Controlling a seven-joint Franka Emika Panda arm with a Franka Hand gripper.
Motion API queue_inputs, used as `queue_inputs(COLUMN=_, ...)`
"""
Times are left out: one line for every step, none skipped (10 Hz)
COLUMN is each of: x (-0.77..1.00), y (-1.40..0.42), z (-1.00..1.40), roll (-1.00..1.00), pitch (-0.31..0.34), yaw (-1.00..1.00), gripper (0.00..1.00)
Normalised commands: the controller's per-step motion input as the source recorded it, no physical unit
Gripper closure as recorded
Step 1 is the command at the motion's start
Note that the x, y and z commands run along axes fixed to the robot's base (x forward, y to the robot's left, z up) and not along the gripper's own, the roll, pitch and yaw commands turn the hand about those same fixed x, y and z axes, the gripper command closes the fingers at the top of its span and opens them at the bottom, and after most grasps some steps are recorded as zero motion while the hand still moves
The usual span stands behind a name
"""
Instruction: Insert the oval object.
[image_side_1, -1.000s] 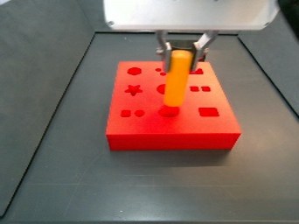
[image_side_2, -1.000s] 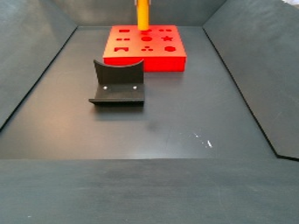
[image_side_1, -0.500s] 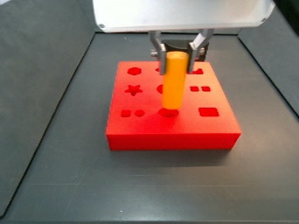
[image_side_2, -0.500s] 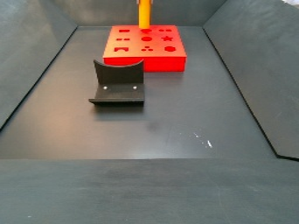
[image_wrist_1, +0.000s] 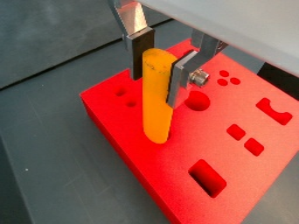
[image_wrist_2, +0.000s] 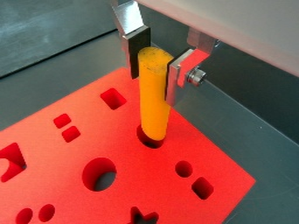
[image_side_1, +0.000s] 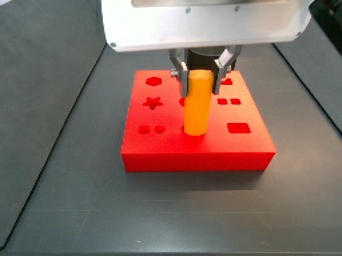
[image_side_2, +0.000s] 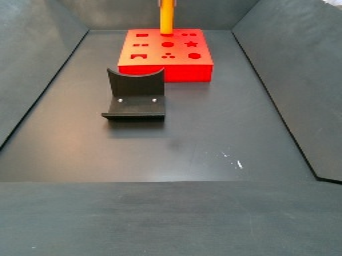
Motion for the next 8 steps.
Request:
queue_inputs(x=0.17, y=0.24, z=-0.14, roll=-0.02, pitch=-0.001, yaw=0.00, gripper=1.00)
queue_inputs(x=0.00, y=0.19, z=-0.09, roll=-0.03, pitch=-0.010, yaw=0.00, gripper=1.00)
queue_inputs(x=-0.33, y=0.00, z=-0.15, roll=0.00, pitch=-0.027, yaw=0.00, gripper=1.00)
queue_inputs(x=-0.56, y=-0.07, z=-0.12, roll=0.00, pitch=-0.056, yaw=0.00, gripper=1.00)
queue_inputs(x=-0.54, y=0.00, z=-0.10, roll=0.00, pitch=-0.073, yaw=0.00, gripper=1.00)
queue_inputs(x=-0.11, y=0.00, z=-0.19, roll=0.00, pitch=-0.067, yaw=0.03, gripper=1.00)
queue_inputs(x=0.14, y=0.00, z=-0.24, roll=0.00, pitch=0.000, yaw=0.00, gripper=1.00)
queue_inputs(x=0.39, y=0.00, z=-0.32, roll=0.00, pitch=0.029, yaw=-0.07, gripper=1.00)
